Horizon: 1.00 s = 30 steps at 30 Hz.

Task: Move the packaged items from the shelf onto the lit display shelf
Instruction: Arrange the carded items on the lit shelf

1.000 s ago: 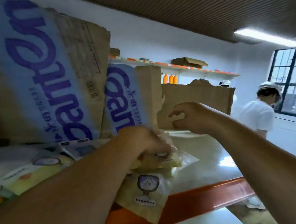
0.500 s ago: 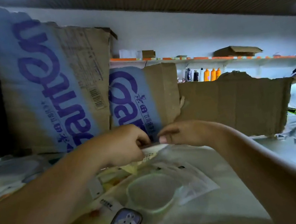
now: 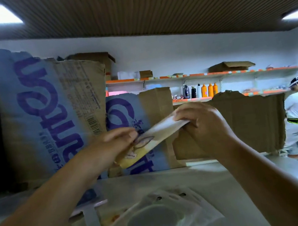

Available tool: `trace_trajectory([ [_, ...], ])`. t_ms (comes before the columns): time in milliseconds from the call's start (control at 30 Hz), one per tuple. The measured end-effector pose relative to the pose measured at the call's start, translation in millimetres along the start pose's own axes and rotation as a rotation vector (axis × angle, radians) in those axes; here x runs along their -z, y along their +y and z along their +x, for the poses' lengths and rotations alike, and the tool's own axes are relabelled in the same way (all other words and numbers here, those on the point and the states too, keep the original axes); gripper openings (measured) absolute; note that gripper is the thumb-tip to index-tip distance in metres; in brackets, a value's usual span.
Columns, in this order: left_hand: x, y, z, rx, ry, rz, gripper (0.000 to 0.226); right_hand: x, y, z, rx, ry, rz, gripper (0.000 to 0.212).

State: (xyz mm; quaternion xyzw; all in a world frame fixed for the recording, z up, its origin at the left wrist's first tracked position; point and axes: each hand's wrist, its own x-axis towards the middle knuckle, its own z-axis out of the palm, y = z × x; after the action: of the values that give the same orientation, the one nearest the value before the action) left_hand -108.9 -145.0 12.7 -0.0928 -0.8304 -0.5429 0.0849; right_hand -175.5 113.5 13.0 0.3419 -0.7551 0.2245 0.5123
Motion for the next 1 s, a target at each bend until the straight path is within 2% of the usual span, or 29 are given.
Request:
trace_trajectory([
  [67, 0.0, -3.1, -5.4, 0.003, -0.032, -0.047, 0.043, -0.6, 1.3, 1.0, 0.007, 0.126, -0.038, 0.023],
  [133, -2.1, -3.9, -7.8, -0.012, -0.068, -0.114, 0.038, -4.4, 1.9, -0.9, -0.026, 0.133, -0.030, 0.028],
  [200, -2.7, -2.9, -7.4, -0.031, -0.034, -0.159, 0.036, -9.3, 4.1, -4.8, -0.051, 0.039, -0.039, 0.043],
  [300, -1.2, -1.3, -6.0, -0.089, 0.013, -0.196, 0.045, -11.0, 6.2, -9.2, -0.130, -0.173, -0.027, 0.072],
  [433, -2.8, -1.6, -4.3, -0.178, 0.052, -0.177, 0.045, -7.6, -8.4, -11.4, -0.219, -0.380, 0.227, 0.102],
  [667, -5.0, -4.0, -2.7, -0.237, 0.042, -0.240, 0.049, -6.5, -16.1, -11.4, -0.360, -0.382, 0.355, 0.096],
  [833, -4.0, -3.0, -1.1, -0.289, 0.064, -0.318, 0.052, -2.3, -11.6, -3.4, -0.567, -0.197, 0.464, 0.097],
  [933, -4.7, -3.4, -2.5, -0.319, 0.033, -0.258, 0.054, 2.5, -4.2, -1.4, -0.708, -0.133, 0.652, 0.085],
  [1000, -4.5, -4.2, -2.6, -0.334, 0.076, -0.150, 0.051, 5.0, -2.3, -1.6, -0.755, -0.106, 0.825, 0.075],
])
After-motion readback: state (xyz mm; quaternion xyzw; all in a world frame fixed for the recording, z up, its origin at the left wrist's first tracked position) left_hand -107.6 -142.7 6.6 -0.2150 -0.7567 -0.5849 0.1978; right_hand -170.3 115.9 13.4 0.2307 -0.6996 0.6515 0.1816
